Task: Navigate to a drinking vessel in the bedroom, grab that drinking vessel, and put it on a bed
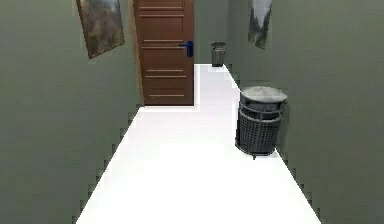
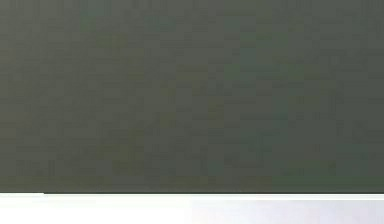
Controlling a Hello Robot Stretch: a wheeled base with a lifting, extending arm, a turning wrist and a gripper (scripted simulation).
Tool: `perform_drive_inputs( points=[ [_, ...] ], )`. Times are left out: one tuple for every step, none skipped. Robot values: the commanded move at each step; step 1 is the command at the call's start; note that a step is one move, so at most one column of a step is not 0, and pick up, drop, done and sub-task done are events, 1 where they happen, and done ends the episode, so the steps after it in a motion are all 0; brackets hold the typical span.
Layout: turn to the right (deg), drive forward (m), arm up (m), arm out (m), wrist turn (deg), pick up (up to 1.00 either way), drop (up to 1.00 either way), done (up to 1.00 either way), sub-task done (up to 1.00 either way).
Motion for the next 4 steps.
perform_drive_inputs(
  points=[
    [0.0,1.00,0.00,0.00,0.0,0.00,0.00,0.00,0.00],
    [0.0,1.00,0.00,0.00,0.0,0.00,0.00,0.00,0.00],
    [0.0,0.40,0.00,0.00,0.0,0.00,0.00,0.00,0.00],
    [33.0,0.00,0.00,0.00,0.0,0.00,0.00,0.00,0.00]
  ],
)
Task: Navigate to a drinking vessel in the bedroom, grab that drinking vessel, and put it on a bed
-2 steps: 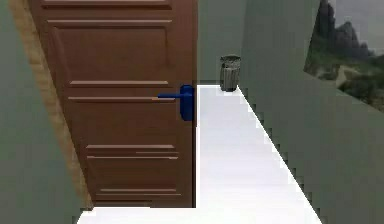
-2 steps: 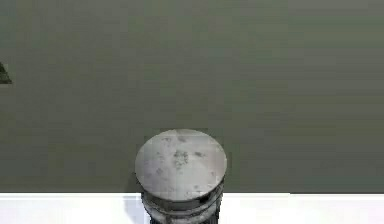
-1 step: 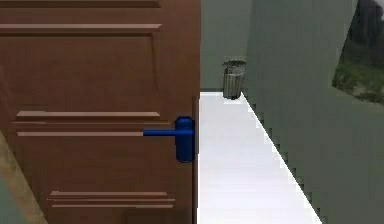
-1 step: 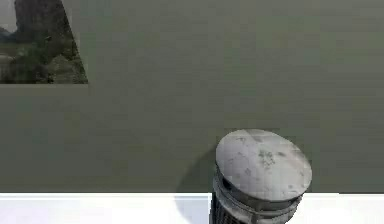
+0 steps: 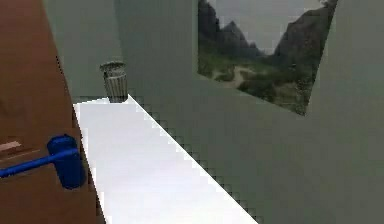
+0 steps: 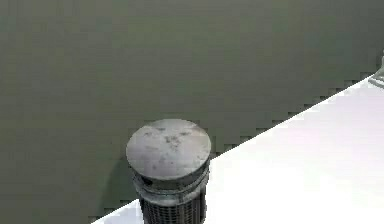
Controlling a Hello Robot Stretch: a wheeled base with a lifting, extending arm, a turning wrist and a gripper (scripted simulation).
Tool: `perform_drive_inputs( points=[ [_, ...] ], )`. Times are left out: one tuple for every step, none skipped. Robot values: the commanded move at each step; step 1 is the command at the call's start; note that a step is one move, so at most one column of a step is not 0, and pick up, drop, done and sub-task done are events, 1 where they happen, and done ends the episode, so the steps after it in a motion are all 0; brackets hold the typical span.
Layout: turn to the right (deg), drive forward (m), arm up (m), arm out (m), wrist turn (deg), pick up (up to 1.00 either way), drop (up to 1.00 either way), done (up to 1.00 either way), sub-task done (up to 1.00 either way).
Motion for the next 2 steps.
perform_drive_inputs(
  points=[
    [0.0,0.50,0.00,0.00,0.0,0.00,0.00,0.00,0.00],
    [-21.0,0.00,0.00,0.00,0.0,0.00,0.00,0.00,0.00]
  ],
)
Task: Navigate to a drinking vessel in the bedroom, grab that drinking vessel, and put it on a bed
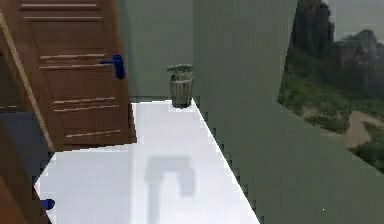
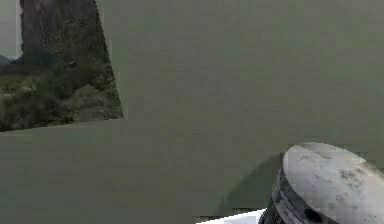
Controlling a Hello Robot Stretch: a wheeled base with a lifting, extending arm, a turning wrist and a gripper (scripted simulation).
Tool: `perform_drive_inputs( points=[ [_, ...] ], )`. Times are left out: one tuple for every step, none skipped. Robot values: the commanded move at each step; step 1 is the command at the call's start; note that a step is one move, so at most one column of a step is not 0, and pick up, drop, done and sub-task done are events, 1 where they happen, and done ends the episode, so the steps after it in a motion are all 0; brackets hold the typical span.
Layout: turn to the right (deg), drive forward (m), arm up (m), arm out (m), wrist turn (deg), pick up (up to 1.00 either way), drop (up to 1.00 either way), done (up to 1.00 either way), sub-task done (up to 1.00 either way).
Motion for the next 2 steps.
perform_drive_inputs(
  points=[
    [0.0,0.60,0.00,0.00,0.0,0.00,0.00,0.00,0.00],
    [-39.0,0.00,0.00,0.00,0.0,0.00,0.00,0.00,0.00]
  ],
)
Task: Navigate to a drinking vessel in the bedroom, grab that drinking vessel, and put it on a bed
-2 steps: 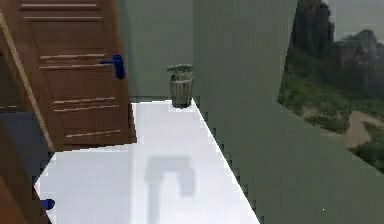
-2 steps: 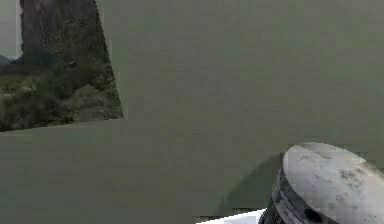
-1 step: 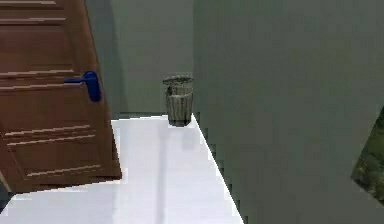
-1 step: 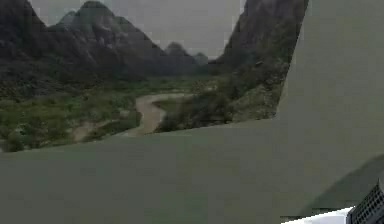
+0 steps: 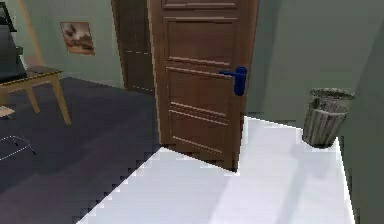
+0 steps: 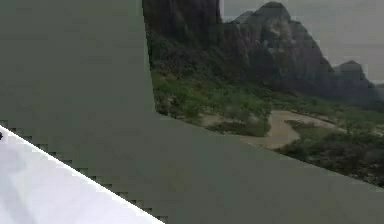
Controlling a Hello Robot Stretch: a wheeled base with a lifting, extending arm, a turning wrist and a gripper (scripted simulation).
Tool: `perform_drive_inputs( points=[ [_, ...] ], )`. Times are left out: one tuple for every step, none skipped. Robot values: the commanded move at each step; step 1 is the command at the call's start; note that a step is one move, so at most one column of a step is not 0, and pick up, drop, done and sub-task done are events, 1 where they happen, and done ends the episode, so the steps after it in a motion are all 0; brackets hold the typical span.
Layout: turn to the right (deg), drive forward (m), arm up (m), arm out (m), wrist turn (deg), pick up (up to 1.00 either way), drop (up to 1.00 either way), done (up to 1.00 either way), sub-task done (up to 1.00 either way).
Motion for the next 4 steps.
perform_drive_inputs(
  points=[
    [0.0,0.40,0.00,0.00,0.0,0.00,0.00,0.00,0.00],
    [-30.0,0.00,0.00,0.00,0.0,0.00,0.00,0.00,0.00],
    [0.0,1.00,0.00,0.00,0.0,0.00,0.00,0.00,0.00],
    [-3.0,0.00,0.00,0.00,0.0,0.00,0.00,0.00,0.00]
  ],
)
